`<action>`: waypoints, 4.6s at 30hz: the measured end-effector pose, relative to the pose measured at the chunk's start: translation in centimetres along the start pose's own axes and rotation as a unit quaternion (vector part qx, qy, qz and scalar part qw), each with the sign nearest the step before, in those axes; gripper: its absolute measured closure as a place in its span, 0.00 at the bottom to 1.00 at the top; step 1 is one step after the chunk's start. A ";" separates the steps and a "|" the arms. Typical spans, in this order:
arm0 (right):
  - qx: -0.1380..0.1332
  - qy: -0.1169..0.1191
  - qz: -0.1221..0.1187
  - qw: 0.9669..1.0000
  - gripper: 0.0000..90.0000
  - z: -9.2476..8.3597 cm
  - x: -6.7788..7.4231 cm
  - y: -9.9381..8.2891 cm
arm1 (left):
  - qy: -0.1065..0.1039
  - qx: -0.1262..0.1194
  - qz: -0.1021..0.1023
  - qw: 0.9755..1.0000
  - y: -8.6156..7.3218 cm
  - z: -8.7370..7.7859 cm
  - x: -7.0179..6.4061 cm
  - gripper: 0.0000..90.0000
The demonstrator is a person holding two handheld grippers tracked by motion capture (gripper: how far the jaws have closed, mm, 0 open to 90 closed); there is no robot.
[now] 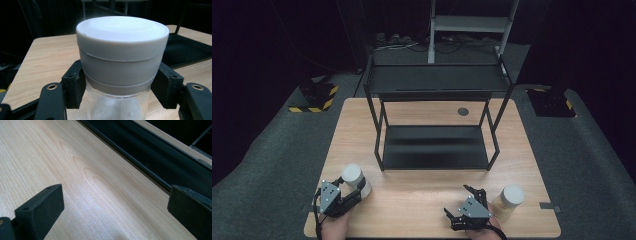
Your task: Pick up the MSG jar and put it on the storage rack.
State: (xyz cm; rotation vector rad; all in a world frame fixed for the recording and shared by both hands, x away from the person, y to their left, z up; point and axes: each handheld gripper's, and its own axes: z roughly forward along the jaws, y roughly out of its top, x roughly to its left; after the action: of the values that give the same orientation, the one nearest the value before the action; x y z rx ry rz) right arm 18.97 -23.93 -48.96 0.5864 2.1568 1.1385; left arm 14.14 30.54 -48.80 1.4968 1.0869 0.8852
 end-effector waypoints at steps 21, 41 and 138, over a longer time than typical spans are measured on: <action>0.011 0.000 -0.008 1.000 0.00 0.2 0.2 0.4 | -0.055 -0.021 0.004 0.998 1.9 0.3 -2.0 0.39; 0.013 0.006 -0.010 1.000 0.00 0.2 0.0 0.5 | -0.094 -0.012 0.025 0.995 3.4 2.5 -4.5 0.39; 0.005 0.014 -0.008 1.000 0.00 0.1 -0.3 0.2 | -0.108 -0.098 0.049 0.988 24.5 8.5 -6.6 0.39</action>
State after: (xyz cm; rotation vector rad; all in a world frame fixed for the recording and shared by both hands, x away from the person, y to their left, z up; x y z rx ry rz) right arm 19.32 -23.96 -48.74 0.5595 2.1883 1.1342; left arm 24.40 20.40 -26.24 1.4537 0.7515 0.8493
